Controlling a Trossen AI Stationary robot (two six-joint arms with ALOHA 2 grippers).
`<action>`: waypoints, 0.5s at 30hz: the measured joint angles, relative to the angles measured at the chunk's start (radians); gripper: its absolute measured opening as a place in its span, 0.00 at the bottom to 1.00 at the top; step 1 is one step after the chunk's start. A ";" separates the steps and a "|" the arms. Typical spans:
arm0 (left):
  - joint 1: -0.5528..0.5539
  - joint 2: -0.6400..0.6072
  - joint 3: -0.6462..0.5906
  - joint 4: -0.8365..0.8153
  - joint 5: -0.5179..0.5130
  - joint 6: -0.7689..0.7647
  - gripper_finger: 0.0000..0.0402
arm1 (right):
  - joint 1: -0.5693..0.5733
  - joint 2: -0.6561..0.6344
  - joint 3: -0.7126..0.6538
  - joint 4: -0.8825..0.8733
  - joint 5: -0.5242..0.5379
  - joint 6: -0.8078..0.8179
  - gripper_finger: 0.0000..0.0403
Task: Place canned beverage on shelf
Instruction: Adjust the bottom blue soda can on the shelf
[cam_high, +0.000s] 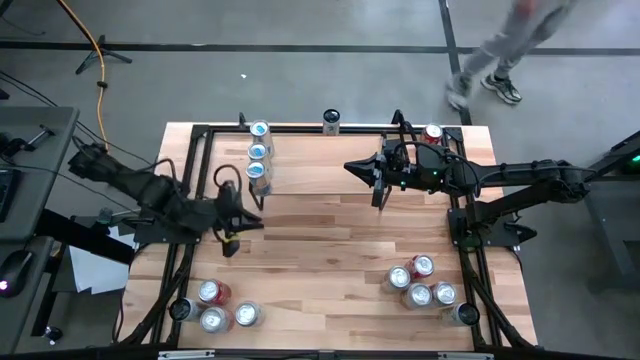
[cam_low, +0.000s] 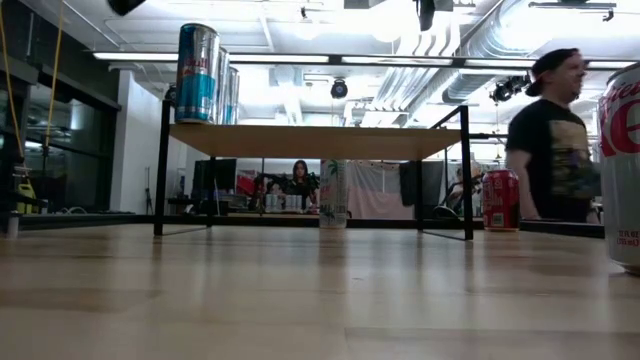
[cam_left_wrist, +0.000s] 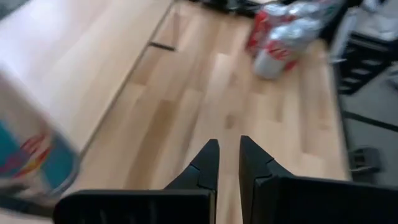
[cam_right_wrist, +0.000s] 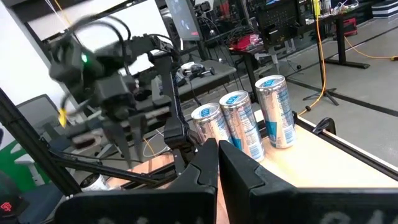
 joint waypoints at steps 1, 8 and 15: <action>-0.009 -0.012 -0.022 -0.002 -0.036 -0.002 0.00 | 0.000 0.000 0.000 0.000 0.000 0.000 0.00; 0.070 -0.103 -0.123 0.004 -0.153 0.091 0.00 | -0.007 0.000 0.000 0.000 0.000 0.001 0.00; 0.202 -0.153 -0.159 0.084 -0.065 0.238 0.00 | -0.015 0.000 0.000 0.000 0.001 0.001 0.00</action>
